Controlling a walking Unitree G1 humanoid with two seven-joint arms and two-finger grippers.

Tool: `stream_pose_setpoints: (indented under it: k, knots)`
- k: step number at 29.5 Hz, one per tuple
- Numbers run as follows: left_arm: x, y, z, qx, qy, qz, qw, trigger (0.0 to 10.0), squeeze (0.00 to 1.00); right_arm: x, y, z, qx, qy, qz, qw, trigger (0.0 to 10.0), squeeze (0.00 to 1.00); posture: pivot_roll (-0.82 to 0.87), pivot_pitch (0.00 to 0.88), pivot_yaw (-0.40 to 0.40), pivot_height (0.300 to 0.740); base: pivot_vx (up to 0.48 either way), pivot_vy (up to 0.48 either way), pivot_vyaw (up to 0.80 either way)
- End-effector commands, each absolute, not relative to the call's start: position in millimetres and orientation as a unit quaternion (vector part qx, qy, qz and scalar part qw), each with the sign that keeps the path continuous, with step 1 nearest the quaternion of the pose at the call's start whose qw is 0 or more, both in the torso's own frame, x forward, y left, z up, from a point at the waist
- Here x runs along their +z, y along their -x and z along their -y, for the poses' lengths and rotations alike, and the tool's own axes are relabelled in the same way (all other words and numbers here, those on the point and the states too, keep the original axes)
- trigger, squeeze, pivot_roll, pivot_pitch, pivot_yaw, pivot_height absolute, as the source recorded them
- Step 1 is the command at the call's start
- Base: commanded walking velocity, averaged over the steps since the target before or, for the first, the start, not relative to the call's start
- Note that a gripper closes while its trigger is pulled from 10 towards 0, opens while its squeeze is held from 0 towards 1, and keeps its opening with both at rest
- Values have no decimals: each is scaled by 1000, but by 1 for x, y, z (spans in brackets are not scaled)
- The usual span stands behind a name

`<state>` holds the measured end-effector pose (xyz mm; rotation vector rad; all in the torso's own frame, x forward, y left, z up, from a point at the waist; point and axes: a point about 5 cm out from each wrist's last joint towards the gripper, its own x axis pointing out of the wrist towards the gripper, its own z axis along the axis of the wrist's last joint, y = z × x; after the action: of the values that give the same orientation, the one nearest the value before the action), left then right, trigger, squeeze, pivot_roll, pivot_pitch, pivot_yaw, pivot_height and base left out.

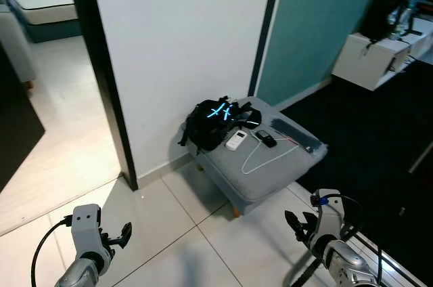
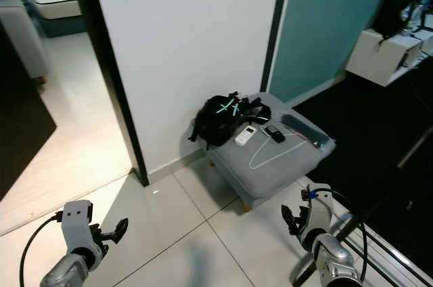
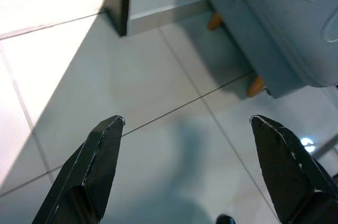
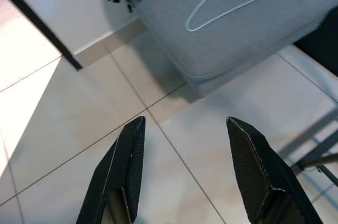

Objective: Hang hanger

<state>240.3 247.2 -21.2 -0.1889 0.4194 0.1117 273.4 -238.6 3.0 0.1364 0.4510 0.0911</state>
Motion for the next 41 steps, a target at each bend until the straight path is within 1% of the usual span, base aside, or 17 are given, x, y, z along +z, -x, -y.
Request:
stream_pose_setpoints:
  k: [1, 6, 21, 27, 31, 36, 41]
  knots:
    - [-21, -242, -250, 60, 93, -214, 971, 10000, 0, 3, -273, 238, 44, -75, -223, 971, 10000, 0, -4, 43, -39, 740, 0, 0, -800]
    - [-22, -242, -246, 58, 93, -215, 970, 10000, 0, 4, -276, 236, 52, -76, -219, 971, 10000, 0, -2, 43, -37, 740, 0, 0, 0]
    - [-31, -225, -237, 50, 90, -203, 974, 10000, 0, 5, -277, 238, 60, -74, -223, 970, 10000, 0, -22, 60, -50, 740, 0, 0, -711]
    - [-24, -233, -237, 48, 94, -182, 978, 10000, 0, 5, -276, 239, 59, -72, -223, 970, 10000, 0, -26, 56, -50, 740, 0, 0, -800]
    - [-13, -249, -241, 47, 90, -171, 980, 10000, 0, 4, -276, 239, 61, -71, -224, 970, 10000, 0, -26, 45, -51, 740, 0, 0, -800]
    - [-5, -258, -245, 49, 88, -169, 981, 10000, 0, 4, -275, 238, 63, -69, -225, 970, 10000, 0, -26, 41, -52, 740, 0, 0, -800]
    - [-3, -260, -246, 55, 87, -163, 981, 10000, 0, 5, -276, 239, 61, -57, -223, 971, 10000, 0, -28, 43, -52, 740, 0, 0, -800]
